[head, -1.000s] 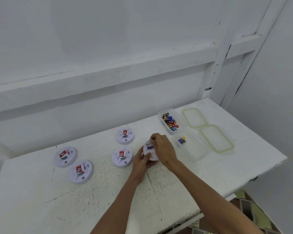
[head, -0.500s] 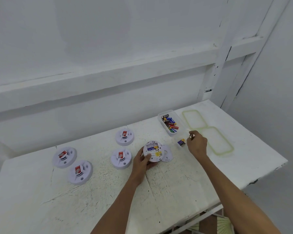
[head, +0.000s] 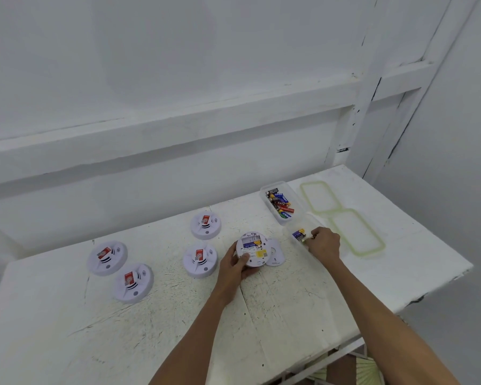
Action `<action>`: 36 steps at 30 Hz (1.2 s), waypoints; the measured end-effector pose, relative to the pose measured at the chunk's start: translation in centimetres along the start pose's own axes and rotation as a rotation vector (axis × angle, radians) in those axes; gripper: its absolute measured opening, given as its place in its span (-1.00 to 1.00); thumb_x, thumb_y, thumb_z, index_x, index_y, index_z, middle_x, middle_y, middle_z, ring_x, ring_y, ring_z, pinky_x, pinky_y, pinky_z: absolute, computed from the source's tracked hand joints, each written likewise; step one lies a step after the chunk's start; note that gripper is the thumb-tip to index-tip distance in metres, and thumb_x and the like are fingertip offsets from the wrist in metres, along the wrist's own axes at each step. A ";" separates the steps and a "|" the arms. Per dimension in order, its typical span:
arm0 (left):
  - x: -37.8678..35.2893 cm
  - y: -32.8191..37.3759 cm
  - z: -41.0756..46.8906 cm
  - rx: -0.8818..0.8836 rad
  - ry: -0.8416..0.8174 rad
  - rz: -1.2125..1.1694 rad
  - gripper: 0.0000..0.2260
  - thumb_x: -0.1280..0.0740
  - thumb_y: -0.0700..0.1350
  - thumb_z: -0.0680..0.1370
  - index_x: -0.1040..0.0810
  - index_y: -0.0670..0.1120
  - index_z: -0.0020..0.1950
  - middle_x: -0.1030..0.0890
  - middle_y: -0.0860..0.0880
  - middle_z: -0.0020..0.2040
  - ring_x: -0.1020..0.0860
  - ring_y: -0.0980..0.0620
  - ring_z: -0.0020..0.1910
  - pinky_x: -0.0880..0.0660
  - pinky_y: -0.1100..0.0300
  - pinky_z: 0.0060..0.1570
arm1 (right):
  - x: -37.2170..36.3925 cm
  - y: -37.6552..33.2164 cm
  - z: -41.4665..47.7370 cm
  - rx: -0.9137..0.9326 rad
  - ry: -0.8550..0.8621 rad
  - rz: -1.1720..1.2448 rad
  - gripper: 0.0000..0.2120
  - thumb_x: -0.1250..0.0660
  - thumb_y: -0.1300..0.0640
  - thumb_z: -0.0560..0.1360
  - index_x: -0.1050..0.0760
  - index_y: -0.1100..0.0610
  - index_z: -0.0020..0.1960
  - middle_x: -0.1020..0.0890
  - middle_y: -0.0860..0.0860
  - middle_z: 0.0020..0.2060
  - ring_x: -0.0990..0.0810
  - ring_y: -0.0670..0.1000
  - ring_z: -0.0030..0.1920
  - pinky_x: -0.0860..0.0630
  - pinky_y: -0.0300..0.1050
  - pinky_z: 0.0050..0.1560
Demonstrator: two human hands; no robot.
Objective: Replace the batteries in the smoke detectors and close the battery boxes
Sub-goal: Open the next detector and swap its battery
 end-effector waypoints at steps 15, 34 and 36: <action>0.1 0.3 -0.1 0.016 -0.014 -0.031 -0.66 -0.34 -0.23 0.66 -0.49 -0.02 0.43 -0.69 -0.09 0.27 -0.68 -0.18 0.22 -0.67 -0.06 0.11 | -0.2 -0.9 -0.7 0.036 -0.035 -0.112 -0.86 -0.39 0.19 0.47 -0.49 0.25 -0.17 -0.51 0.09 -0.36 -0.48 0.07 -0.31 -0.35 -0.11 -0.30; 0.3 -0.1 0.3 0.008 -0.008 -0.045 -0.65 -0.33 -0.22 0.66 -0.48 -0.04 0.45 -0.69 -0.12 0.27 -0.68 -0.19 0.21 -0.67 -0.03 0.09 | -4.2 -7.9 -5.9 0.565 -0.104 -0.152 -0.86 -0.33 0.15 0.53 -0.63 0.18 -0.10 -0.68 0.07 -0.27 -0.64 0.06 -0.20 -0.61 -0.04 -0.19; 0.3 -0.2 0.4 0.010 -0.009 -0.053 -0.64 -0.33 -0.22 0.67 -0.47 -0.04 0.46 -0.68 -0.14 0.28 -0.67 -0.20 0.22 -0.67 -0.03 0.10 | -5.4 -7.9 -6.0 0.455 -0.182 -0.179 -0.80 -0.33 0.12 0.53 -0.67 0.23 -0.11 -0.69 0.11 -0.23 -0.66 0.09 -0.15 -0.62 -0.06 -0.14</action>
Point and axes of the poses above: each hand's wrist, its own z-axis towards the middle knuckle, its own x-axis out of the back of the hand, y = z × x, the point moved 1 cm from there along z, towards the middle knuckle
